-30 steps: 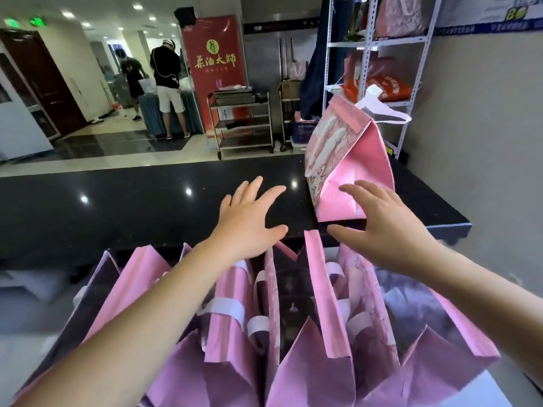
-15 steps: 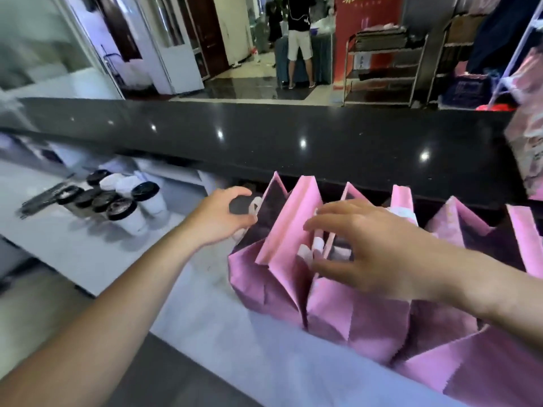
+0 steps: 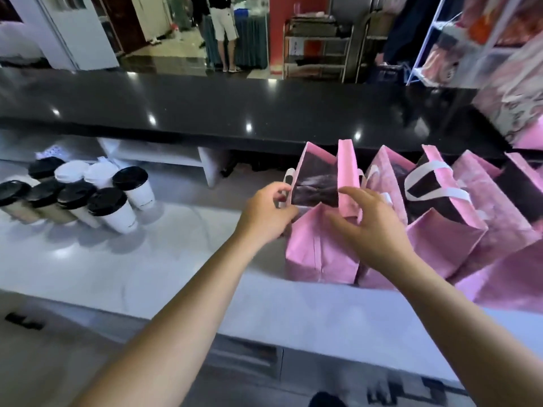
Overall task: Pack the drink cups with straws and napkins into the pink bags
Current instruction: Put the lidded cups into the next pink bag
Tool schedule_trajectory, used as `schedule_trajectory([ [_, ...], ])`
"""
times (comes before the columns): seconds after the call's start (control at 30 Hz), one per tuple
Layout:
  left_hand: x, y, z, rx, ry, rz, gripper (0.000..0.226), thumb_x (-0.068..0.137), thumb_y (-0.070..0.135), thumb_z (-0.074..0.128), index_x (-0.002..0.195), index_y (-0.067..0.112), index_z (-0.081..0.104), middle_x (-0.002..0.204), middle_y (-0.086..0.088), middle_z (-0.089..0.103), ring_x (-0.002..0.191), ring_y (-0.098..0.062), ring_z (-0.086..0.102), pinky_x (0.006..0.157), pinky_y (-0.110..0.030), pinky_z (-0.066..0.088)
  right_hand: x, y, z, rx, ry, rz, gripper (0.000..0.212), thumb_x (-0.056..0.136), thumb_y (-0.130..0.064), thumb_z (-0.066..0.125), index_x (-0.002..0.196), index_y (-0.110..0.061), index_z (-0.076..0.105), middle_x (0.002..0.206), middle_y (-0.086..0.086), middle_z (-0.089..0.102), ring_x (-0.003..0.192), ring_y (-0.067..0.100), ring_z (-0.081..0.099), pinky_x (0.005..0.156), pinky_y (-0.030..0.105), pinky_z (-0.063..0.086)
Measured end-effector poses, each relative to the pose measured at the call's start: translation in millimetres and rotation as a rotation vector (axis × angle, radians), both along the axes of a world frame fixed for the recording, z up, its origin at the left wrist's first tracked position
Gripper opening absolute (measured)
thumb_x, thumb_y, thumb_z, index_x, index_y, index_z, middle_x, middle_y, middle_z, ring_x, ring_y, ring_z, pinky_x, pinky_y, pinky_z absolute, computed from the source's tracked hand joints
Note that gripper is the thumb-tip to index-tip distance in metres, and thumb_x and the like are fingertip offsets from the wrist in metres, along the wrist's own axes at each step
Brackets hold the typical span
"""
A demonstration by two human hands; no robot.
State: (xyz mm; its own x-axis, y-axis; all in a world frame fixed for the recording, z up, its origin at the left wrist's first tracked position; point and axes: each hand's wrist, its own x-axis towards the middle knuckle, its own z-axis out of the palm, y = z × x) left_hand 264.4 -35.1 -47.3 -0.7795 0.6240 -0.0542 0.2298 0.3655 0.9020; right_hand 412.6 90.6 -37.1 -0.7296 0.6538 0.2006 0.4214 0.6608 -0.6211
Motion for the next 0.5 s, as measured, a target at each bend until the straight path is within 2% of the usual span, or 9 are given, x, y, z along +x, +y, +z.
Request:
schedule_trajectory([
  [0.07, -3.4, -7.4, 2.9, -0.027, 0.043, -0.01, 0.036, 0.073, 0.035, 0.07, 0.108, 0.038, 0.065, 0.097, 0.012, 0.07, 0.082, -0.02, 0.071, 0.066, -0.047, 0.062, -12.3, 4.0, 9.7, -0.014, -0.022, -0.087, 0.06, 0.083, -0.055, 0.065, 0.136, -0.029, 0.056, 0.124, 0.004, 0.062, 0.109, 0.024, 0.06, 0.09, 0.038, 0.049],
  [0.13, -9.6, -12.5, 6.2, -0.061, 0.076, -0.034, 0.038, 0.073, 0.033, 0.066, 0.109, 0.042, 0.061, 0.089, 0.011, 0.069, 0.077, -0.024, 0.07, 0.066, -0.047, 0.062, -29.2, 13.9, 22.1, -0.014, -0.155, -0.128, 0.063, 0.08, -0.053, 0.065, 0.137, -0.028, 0.052, 0.104, -0.001, 0.065, 0.094, 0.021, 0.061, 0.081, 0.036, 0.048],
  [0.2, -18.3, -14.1, 8.9, -0.069, 0.031, -0.07, 0.042, 0.075, 0.027, 0.065, 0.114, 0.043, 0.059, 0.087, 0.009, 0.07, 0.075, -0.023, 0.071, 0.058, -0.044, 0.063, -48.9, 22.5, 33.8, -0.037, -0.316, -0.128, 0.066, 0.074, -0.053, 0.066, 0.132, -0.025, 0.051, 0.091, -0.004, 0.068, 0.085, 0.02, 0.063, 0.076, 0.036, 0.052],
  [0.3, -32.0, -14.9, 11.8, -0.056, -0.056, -0.12, 0.045, 0.08, 0.019, 0.065, 0.12, 0.039, 0.058, 0.089, 0.006, 0.071, 0.081, -0.02, 0.072, 0.053, -0.037, 0.062, -71.0, 26.5, 40.1, -0.045, -0.477, -0.143, 0.052, 0.071, -0.035, 0.071, 0.115, -0.016, 0.052, 0.077, 0.0, 0.069, 0.075, 0.024, 0.066, 0.069, 0.041, 0.059],
  [0.37, -44.7, -14.9, 15.3, -0.065, -0.054, -0.159, 0.052, 0.08, 0.024, 0.068, 0.129, 0.039, 0.055, 0.099, 0.007, 0.07, 0.085, -0.018, 0.071, 0.06, -0.038, 0.063, -79.5, 29.2, 41.0, 0.001, -0.479, -0.137, 0.049, 0.073, -0.025, 0.068, 0.118, -0.013, 0.052, 0.08, 0.002, 0.067, 0.077, 0.027, 0.064, 0.068, 0.037, 0.054],
  [0.43, -64.8, -13.3, 20.3, -0.089, 0.024, -0.182, 0.059, 0.081, 0.034, 0.072, 0.135, 0.042, 0.05, 0.112, 0.012, 0.064, 0.093, -0.013, 0.068, 0.074, -0.038, 0.062, -81.5, 32.4, 40.4, 0.013, -0.431, -0.104, 0.053, 0.076, -0.023, 0.067, 0.127, -0.016, 0.051, 0.089, 0.002, 0.066, 0.082, 0.03, 0.062, 0.062, 0.033, 0.048],
  [0.5, -91.2, -9.1, 26.7, -0.094, 0.094, -0.195, 0.064, 0.083, 0.041, 0.074, 0.14, 0.043, 0.044, 0.129, 0.01, 0.056, 0.11, -0.012, 0.06, 0.089, -0.036, 0.055, -79.2, 34.1, 39.4, -0.029, -0.397, -0.041, 0.062, 0.078, -0.024, 0.07, 0.136, -0.026, 0.048, 0.107, 0.001, 0.066, 0.089, 0.028, 0.062, 0.064, 0.035, 0.053],
])
